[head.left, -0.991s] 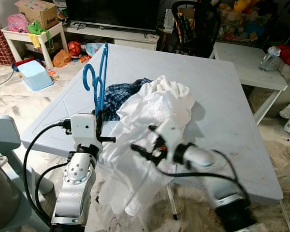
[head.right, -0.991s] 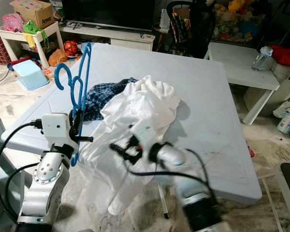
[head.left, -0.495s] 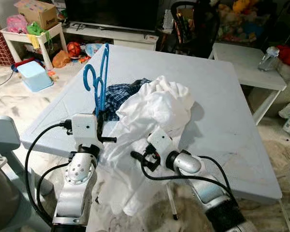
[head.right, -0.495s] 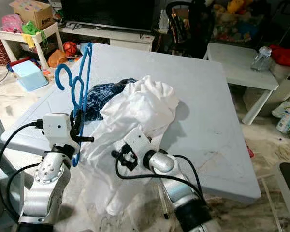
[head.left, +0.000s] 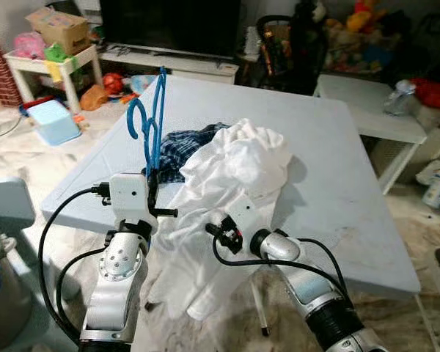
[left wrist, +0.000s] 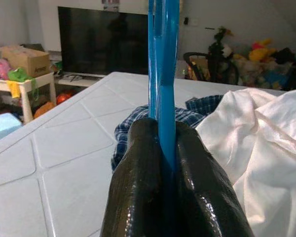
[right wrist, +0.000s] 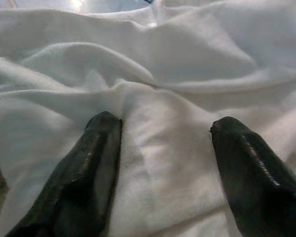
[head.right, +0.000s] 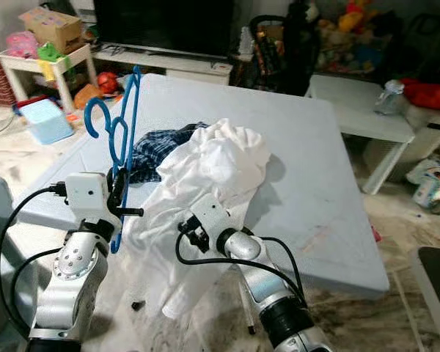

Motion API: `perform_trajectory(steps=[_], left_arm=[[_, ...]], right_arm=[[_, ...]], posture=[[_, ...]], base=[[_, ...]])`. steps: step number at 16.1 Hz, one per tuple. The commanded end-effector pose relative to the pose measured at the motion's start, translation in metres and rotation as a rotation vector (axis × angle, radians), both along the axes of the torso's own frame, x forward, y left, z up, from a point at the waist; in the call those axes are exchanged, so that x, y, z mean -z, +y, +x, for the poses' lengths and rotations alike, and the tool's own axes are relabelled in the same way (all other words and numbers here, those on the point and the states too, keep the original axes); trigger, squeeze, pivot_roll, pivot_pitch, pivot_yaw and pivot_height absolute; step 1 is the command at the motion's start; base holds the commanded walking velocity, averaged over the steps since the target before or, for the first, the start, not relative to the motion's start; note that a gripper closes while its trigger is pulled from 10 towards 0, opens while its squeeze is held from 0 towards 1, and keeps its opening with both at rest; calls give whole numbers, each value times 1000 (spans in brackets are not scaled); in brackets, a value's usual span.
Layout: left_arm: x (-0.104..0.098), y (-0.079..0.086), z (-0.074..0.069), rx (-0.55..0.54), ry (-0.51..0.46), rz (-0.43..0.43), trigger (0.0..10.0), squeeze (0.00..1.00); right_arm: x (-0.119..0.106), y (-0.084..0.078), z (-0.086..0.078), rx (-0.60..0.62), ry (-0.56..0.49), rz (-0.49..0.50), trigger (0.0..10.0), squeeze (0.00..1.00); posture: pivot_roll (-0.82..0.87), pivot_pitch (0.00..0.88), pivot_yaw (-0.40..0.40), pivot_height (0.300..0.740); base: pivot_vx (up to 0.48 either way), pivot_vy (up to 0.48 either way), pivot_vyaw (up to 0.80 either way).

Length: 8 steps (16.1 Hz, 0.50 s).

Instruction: Hang hanger

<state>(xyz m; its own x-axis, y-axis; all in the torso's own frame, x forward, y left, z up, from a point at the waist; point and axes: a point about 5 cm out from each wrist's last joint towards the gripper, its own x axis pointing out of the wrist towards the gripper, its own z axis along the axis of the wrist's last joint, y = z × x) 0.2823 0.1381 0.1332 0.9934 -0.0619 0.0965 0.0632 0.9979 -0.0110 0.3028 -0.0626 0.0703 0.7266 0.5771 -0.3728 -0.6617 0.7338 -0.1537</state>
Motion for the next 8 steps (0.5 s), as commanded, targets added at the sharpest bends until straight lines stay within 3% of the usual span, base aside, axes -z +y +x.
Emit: perform_trajectory(steps=[1,8], left_arm=[[-2,-4,1,15,-2,-4,10000,0],[-4,-3,1,40,-23,5,10000,0]], right_arm=[[17,-17,-3,65,84,-38,0,0],[17,-15,0,85,111,22,0,0]], posture=[[-48,0,-66,740],[-47,0,-71,740]], base=[[0,0,0],[37,0,0]])
